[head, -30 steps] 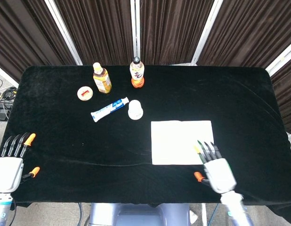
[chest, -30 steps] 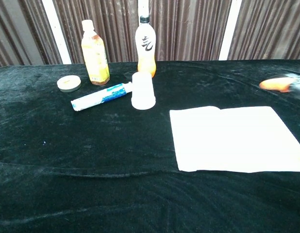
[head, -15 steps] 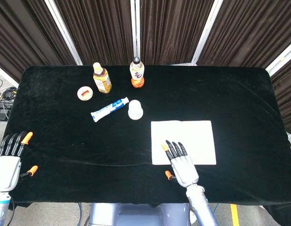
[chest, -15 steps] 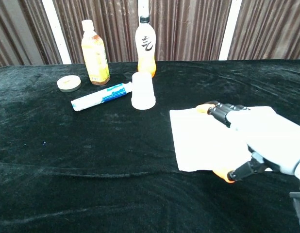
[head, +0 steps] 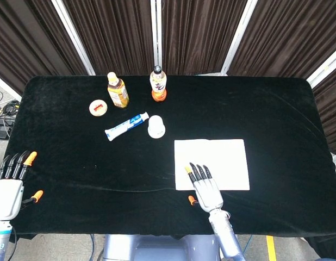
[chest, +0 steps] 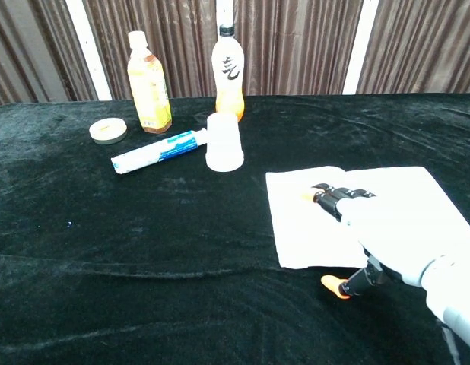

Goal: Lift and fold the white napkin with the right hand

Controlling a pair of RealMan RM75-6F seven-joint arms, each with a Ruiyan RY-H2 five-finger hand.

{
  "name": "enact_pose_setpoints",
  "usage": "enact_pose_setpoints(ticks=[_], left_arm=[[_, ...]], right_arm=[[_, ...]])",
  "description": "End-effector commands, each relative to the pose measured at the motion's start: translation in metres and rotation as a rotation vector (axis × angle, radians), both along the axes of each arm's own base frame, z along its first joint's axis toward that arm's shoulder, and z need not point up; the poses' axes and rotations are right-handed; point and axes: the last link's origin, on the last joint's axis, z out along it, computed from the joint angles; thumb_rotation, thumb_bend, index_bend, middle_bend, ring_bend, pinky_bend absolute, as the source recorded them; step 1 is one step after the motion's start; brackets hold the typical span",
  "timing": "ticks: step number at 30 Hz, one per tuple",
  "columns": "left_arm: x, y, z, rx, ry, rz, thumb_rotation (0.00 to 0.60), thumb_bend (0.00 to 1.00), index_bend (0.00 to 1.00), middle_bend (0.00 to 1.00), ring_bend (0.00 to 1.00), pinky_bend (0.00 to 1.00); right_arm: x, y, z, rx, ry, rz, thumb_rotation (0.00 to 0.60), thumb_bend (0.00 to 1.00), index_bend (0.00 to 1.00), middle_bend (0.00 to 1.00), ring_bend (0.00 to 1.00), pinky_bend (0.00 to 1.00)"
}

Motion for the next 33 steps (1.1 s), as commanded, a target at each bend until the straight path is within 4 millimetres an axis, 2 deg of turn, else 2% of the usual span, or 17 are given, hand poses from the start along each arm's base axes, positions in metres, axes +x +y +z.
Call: enact_pose_setpoints(ticks=[1, 21, 29, 33], left_arm=[[0.000, 0.000, 0.000, 0.000, -0.002, 0.001, 0.600, 0.13, 0.00, 0.00, 0.00, 0.00], [-0.002, 0.002, -0.004, -0.012, 0.003, 0.013, 0.600, 0.13, 0.00, 0.00, 0.00, 0.00], [-0.001, 0.002, -0.005, -0.012, -0.003, 0.009, 0.600, 0.14, 0.00, 0.00, 0.00, 0.00], [-0.001, 0.002, -0.005, -0.013, -0.005, 0.009, 0.600, 0.14, 0.00, 0.00, 0.00, 0.00]], right_arm=[[-0.001, -0.003, -0.003, -0.003, -0.001, -0.006, 0.600, 0.19, 0.00, 0.00, 0.00, 0.00], [-0.014, -0.019, -0.018, -0.008, -0.005, -0.048, 0.600, 0.19, 0.00, 0.00, 0.00, 0.00], [-0.011, -0.025, -0.018, -0.073, -0.040, -0.020, 0.600, 0.31, 0.00, 0.00, 0.00, 0.00], [-0.015, -0.028, -0.022, -0.077, -0.026, -0.027, 0.600, 0.32, 0.00, 0.00, 0.00, 0.00]])
